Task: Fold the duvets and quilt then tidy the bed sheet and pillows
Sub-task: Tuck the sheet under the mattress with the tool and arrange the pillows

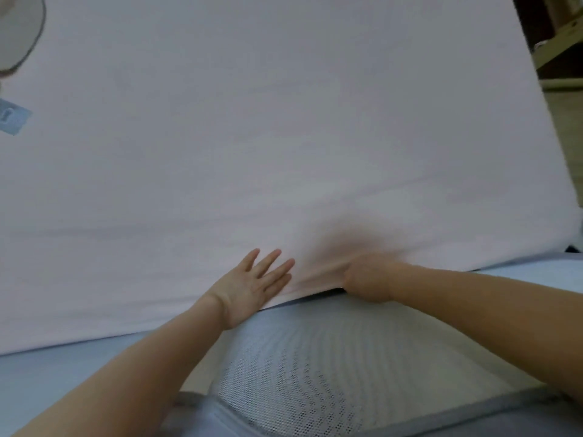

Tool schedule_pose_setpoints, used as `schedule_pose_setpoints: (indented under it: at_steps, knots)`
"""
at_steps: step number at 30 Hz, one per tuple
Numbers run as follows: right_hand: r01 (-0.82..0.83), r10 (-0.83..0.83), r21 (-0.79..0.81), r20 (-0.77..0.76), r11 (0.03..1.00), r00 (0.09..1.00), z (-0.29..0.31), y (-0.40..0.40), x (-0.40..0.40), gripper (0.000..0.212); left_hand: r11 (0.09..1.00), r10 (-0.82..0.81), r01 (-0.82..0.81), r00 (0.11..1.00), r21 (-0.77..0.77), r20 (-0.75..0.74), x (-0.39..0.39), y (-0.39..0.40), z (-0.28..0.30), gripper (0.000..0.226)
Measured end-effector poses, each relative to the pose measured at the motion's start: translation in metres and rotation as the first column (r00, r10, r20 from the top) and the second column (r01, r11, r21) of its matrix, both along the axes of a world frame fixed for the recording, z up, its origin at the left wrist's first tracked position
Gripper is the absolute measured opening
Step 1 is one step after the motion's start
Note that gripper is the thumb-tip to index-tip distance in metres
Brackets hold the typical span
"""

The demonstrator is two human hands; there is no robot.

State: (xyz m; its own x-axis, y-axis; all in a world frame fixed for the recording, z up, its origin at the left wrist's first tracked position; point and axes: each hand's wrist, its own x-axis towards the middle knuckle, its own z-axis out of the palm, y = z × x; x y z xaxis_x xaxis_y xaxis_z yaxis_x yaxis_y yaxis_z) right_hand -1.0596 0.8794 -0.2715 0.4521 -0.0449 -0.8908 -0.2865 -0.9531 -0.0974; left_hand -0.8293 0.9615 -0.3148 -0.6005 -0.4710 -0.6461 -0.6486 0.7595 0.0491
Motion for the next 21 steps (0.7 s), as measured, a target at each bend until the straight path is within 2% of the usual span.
schedule_pose_setpoints:
  at_steps: [3, 6, 10, 13, 16, 19, 21]
  knots:
    - [0.055, -0.062, -0.049, -0.158, 0.997, 0.986, -0.001, 0.003, -0.016, 0.030, 0.993, -0.085, 0.079, 0.994, 0.089, 0.073, -0.025, -0.011, 0.009, 0.061]
    - [0.067, -0.073, -0.045, -0.152, 0.997, 0.986, 0.025, -0.007, -0.017, 0.031, 0.969, -0.172, 0.146, 0.977, 0.197, 0.123, -0.051, -0.029, 0.031, 0.057]
    - [0.039, -0.053, -0.168, -0.082, 0.985, 0.995, 0.090, -0.030, -0.037, 0.026, 0.961, -0.061, 0.048, 0.997, 0.273, 0.042, -0.074, -0.051, 0.081, 0.045]
    - [0.150, -0.170, -0.295, -0.042, 0.944, 0.985, 0.158, -0.050, -0.070, 0.024, 0.967, -0.010, 0.005, 1.000, 0.254, 0.020, -0.095, -0.080, 0.140, 0.037]
    - [0.392, -0.396, -0.375, 0.070, 0.840, 0.916, 0.227, -0.059, -0.104, 0.022, 0.977, 0.114, -0.102, 0.992, 0.186, -0.057, -0.124, -0.114, 0.205, 0.039]
    - [0.654, -0.612, -0.384, 0.243, 0.651, 0.752, 0.298, -0.064, -0.136, 0.029, 0.977, 0.198, -0.177, 0.962, 0.119, -0.191, -0.163, -0.152, 0.277, 0.053]
    - [0.759, -0.676, -0.357, 0.349, 0.544, 0.649, 0.337, -0.064, -0.155, 0.031, 0.970, 0.242, -0.222, 0.919, 0.100, -0.310, -0.190, -0.169, 0.322, 0.069]
